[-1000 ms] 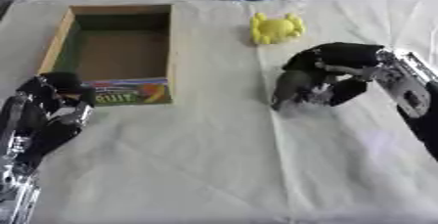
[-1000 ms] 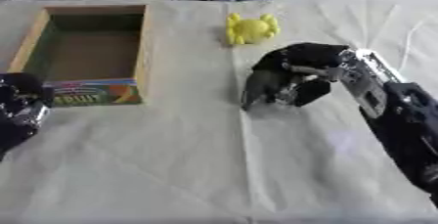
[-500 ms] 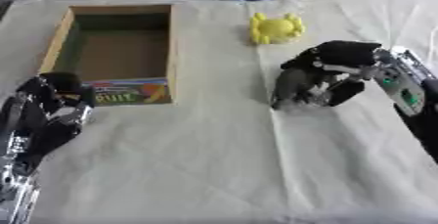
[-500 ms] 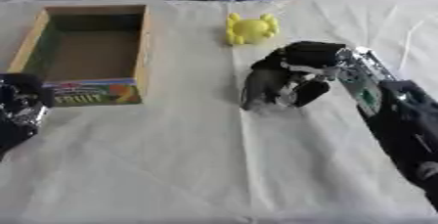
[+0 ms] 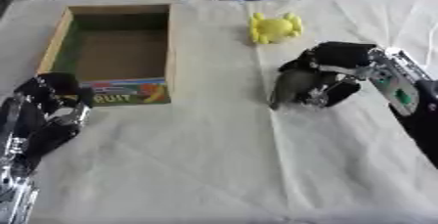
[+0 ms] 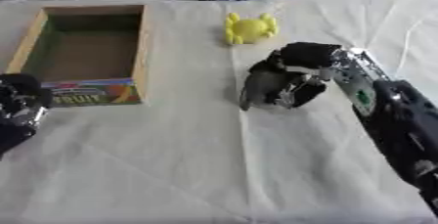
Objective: Pick up objects on the table and place them in the box.
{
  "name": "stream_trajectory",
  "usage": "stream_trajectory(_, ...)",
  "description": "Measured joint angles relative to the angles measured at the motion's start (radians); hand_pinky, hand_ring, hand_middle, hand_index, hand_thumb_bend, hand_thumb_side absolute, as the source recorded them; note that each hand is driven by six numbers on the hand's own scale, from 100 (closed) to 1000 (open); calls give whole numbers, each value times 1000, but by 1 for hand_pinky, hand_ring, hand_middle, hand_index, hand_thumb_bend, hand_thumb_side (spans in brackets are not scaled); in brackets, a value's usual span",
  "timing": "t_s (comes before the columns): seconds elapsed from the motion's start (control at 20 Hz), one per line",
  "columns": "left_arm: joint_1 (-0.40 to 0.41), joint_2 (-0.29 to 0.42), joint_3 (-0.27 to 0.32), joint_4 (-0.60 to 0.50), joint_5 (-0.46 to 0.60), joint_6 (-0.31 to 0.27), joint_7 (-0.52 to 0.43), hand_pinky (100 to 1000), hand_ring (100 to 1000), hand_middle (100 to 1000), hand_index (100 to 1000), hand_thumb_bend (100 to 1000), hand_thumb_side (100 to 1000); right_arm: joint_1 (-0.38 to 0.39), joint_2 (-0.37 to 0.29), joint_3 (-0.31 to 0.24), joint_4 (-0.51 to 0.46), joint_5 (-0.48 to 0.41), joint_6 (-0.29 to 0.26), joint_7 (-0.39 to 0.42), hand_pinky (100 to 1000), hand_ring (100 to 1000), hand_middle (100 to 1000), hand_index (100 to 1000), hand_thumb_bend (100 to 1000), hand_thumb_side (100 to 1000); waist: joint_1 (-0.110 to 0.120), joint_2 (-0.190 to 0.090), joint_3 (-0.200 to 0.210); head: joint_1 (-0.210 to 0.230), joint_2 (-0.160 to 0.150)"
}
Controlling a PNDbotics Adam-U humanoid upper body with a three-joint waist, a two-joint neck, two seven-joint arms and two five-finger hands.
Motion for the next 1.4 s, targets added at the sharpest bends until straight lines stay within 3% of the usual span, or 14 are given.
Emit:
stream_trajectory(0.25,1,0,0,0,0,0,0,535,626,567,652,328,100,-22,2,3,-6,-78,8,8,456,280,280,617,100,320,1,0,-4,-1,0)
stream_trajectory(0.3,1,0,0,0,0,0,0,535,626,567,652,326,100,-33,2,3,-11,-103,12,13,456,279,280,615,100,438,1,0,-5,-1,0)
stream_trajectory(0.35,1,0,0,0,0,0,0,535,626,567,652,327,100,-48,2,3,-17,-130,18,19,457,279,279,615,100,313,1,0,-5,-2,0)
stream_trajectory(0.4,1,0,0,0,0,0,0,535,626,567,652,327,100,-65,2,3,-23,-161,26,26,459,279,279,616,100,370,0,0,-5,-3,0)
stream_trajectory(0.45,2,0,0,0,0,0,0,535,626,567,653,327,100,-82,2,3,-29,-194,34,34,459,278,278,616,100,310,-1,-1,-5,-4,0)
stream_trajectory(0.9,5,0,-6,3,0,0,-8,536,626,567,653,322,100,-237,13,-1,-55,-445,118,119,474,282,281,622,100,311,-13,-12,12,-18,2)
stream_trajectory(1.4,-20,5,-18,3,9,-2,-19,537,626,567,653,323,100,-352,92,-35,-5,-551,168,171,482,284,282,628,100,304,-38,-16,69,-45,-7)
